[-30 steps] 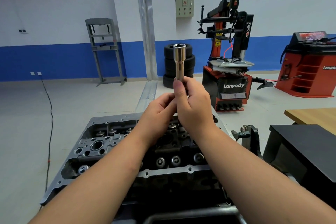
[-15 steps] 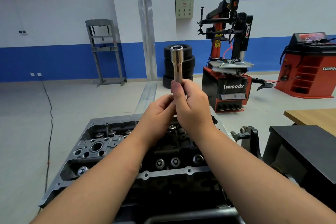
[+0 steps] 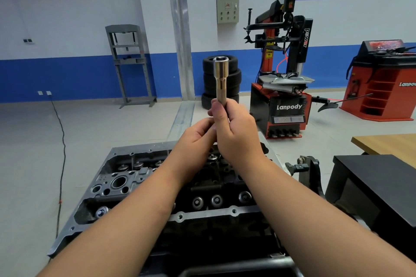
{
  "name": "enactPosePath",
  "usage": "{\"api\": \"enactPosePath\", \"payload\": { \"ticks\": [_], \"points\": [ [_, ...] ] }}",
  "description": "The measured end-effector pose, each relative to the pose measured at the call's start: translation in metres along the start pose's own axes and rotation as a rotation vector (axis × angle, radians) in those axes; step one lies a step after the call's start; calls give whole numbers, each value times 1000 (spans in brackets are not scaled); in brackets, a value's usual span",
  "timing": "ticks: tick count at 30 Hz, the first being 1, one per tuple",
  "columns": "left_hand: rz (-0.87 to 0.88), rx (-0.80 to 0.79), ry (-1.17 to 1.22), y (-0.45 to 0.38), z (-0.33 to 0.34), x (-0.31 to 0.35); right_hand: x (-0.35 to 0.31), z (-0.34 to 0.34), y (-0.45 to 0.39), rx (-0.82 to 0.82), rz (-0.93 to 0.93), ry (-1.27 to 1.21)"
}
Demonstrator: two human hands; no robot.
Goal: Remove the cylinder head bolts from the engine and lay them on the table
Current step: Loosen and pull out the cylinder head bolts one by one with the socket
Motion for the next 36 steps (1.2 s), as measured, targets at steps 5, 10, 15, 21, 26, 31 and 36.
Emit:
{"api": "enactPosePath", "payload": {
  "ticks": [5,10,15,21,26,31,36],
  "points": [
    [34,52,-26,-4,-3,-2,-1,-1,3,4,-40,-5],
    [19,89,8,-4,-3,-3,-1,-3,1,68,-30,-5],
    [-4,7,23,-2,0,-1,-1,-1,1,28,-30,36],
    [31,31,-7,-2,-1,1,-3,-2,2,36,-31,8],
    [29,93,-14,-4,-4,-3,-2,-3,2,75,-54,3],
    [11,43,62,-1,-1,0,0,-1,1,59,-54,42],
    [10,36,23,-1,-1,0,-2,-2,2,68,-40,7]
  ]
}}
Point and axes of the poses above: each hand's wrist, its own y-axis away from the middle knuckle, its own z-axis out of the palm, x = y × z, the point moved 2 cm from there along -y, towards the middle knuckle, and after that the axes turned 5 degrees about z, right-handed, at the moved point
